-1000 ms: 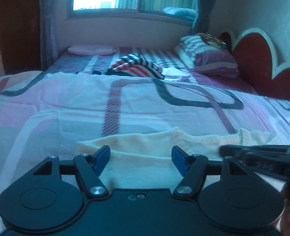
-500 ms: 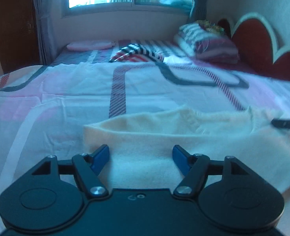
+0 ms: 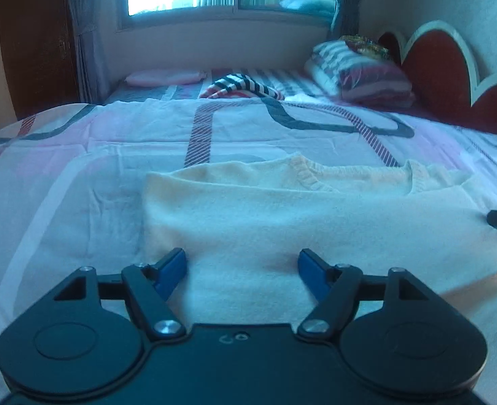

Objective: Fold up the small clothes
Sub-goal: 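Open the right gripper and pull both tools back from the sweater, then reach both grippers to the sweater hem edge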

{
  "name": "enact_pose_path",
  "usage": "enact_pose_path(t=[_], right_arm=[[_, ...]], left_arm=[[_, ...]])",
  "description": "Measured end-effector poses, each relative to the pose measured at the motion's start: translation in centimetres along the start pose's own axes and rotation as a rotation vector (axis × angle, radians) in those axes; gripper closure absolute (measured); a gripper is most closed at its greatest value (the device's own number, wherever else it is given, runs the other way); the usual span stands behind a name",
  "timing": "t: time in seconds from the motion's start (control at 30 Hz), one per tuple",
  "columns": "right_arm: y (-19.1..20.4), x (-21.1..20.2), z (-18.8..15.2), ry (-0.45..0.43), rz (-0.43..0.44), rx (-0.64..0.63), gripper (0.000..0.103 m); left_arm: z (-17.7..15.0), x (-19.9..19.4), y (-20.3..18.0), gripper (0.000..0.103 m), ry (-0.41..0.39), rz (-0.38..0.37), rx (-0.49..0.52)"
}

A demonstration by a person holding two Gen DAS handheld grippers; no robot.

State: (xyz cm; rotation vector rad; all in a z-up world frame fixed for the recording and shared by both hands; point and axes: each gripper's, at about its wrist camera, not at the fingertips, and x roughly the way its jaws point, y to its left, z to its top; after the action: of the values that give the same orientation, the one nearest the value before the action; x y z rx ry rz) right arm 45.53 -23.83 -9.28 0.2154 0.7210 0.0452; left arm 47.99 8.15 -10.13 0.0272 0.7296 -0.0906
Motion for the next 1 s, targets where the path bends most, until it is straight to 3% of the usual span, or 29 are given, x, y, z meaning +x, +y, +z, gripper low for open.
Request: enact_pose_path(t=[0.17, 0.27, 0.3, 0.33, 0.37, 0.4, 0.5, 0.63, 0.73, 0.83, 1.0], right_arm=[[-0.7, -0.9, 0.1, 0.018, -0.013, -0.043, 0.095], [0.2, -2.3, 0.1, 0.006, 0.027, -0.053, 0.093], [0.8, -2.7, -0.1, 0.009, 0.063, -0.053, 0.078], [1.6, -3.1, -0.3, 0.003, 0.092, -0.060, 0.048], [2.3, -3.5, -0.6, -0.012, 0.111, -0.078, 0.038], [3.4, -3.8, -1.0, -0.017, 0.130, -0.104, 0.036], [6.1, -3.8, -1.8, -0.011, 0.158, -0.139, 0.037], [8.7, -3.4, -2.2, 0.000, 0.193, -0.142, 0.049], [9.7, -2.0, -2.8, 0.059, 0.163, -0.175, 0.053], [8.7, -1.6, -3.1, 0.065, 0.128, -0.184, 0.053], [3.0, -2.7, -3.0, 0.049, 0.017, -0.119, 0.054]], left_arm=[[0.0, -0.8, 0.0, 0.032, 0.004, 0.028, -0.005], [-0.1, -2.0, -1.2, 0.031, -0.023, -0.010, -0.007], [-0.1, -2.4, -1.9, 0.031, -0.022, -0.019, -0.003], [-0.2, -2.5, -2.5, 0.031, -0.016, -0.024, 0.008], [-0.3, -2.5, -3.3, 0.031, -0.010, -0.024, 0.021], [-0.3, -2.5, -3.9, 0.031, -0.006, -0.020, 0.027], [-0.5, -2.4, -5.3, 0.031, 0.004, -0.032, 0.009], [-0.7, -2.5, -7.2, 0.030, 0.002, -0.052, 0.019], [-1.1, -2.1, -8.0, 0.029, 0.018, -0.033, 0.036], [-1.2, -1.9, -7.0, 0.027, 0.023, -0.001, 0.034], [-1.6, -2.5, -3.0, 0.028, 0.026, 0.049, -0.006]])
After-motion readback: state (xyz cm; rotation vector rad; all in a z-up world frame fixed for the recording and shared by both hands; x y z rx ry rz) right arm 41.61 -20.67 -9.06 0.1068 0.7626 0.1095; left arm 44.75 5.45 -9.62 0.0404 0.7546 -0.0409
